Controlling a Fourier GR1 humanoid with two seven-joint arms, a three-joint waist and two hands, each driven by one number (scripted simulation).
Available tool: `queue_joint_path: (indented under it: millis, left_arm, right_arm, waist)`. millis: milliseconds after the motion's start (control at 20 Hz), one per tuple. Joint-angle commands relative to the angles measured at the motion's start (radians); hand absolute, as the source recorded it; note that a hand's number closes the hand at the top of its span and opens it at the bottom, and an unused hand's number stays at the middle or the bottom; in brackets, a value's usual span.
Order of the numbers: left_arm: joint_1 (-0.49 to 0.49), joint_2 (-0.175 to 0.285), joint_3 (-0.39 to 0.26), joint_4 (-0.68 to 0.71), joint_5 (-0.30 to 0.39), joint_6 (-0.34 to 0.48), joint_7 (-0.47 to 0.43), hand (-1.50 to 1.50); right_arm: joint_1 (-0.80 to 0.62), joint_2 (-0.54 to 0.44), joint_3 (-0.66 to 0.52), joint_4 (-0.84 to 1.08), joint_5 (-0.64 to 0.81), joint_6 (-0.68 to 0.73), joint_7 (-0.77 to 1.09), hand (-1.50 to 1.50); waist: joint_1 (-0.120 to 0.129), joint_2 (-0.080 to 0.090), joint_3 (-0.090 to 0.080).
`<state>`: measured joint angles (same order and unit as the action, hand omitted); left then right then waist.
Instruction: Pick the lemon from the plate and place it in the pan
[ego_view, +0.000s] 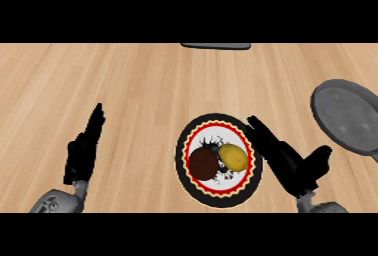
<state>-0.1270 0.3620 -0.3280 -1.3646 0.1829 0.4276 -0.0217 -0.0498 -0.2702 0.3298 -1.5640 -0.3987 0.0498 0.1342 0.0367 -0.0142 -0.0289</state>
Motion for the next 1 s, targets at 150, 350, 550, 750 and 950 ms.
queue_joint_path:
  millis: [150,350,550,750,950]
  left_arm:
    - [-0.049,-0.044,-0.021,-0.082,0.033,-0.087,-0.095,0.0]
    - [-0.026,-0.097,-0.068,-0.143,0.08,-0.156,-0.138,0.0]
    - [-0.019,-0.101,-0.061,-0.125,0.078,-0.162,-0.159,0.0]
    - [0.014,-0.095,-0.07,-0.163,0.076,-0.168,-0.156,0.0]
    - [0.004,-0.082,-0.061,-0.164,0.072,-0.182,-0.147,0.0]
  right_arm:
    - [-0.254,0.029,0.04,-0.04,-0.144,0.33,-0.084,1.5]
    - [-0.38,-0.141,-0.109,0.116,-0.018,0.439,-0.23,1.5]
    - [-0.392,-0.262,-0.16,0.272,-0.066,0.768,-0.447,-1.5]
    - [-0.45,-0.279,-0.149,0.357,0.221,0.779,-0.685,-1.5]
    - [-0.578,-0.329,-0.121,0.437,0.31,0.794,-0.759,-1.5]
  waist:
    - [0.036,0.02,0.032]
    - [0.022,0.029,0.031]
    - [0.011,0.033,0.032]
    - [0.017,0.029,0.033]
    - [0.028,0.03,0.032]
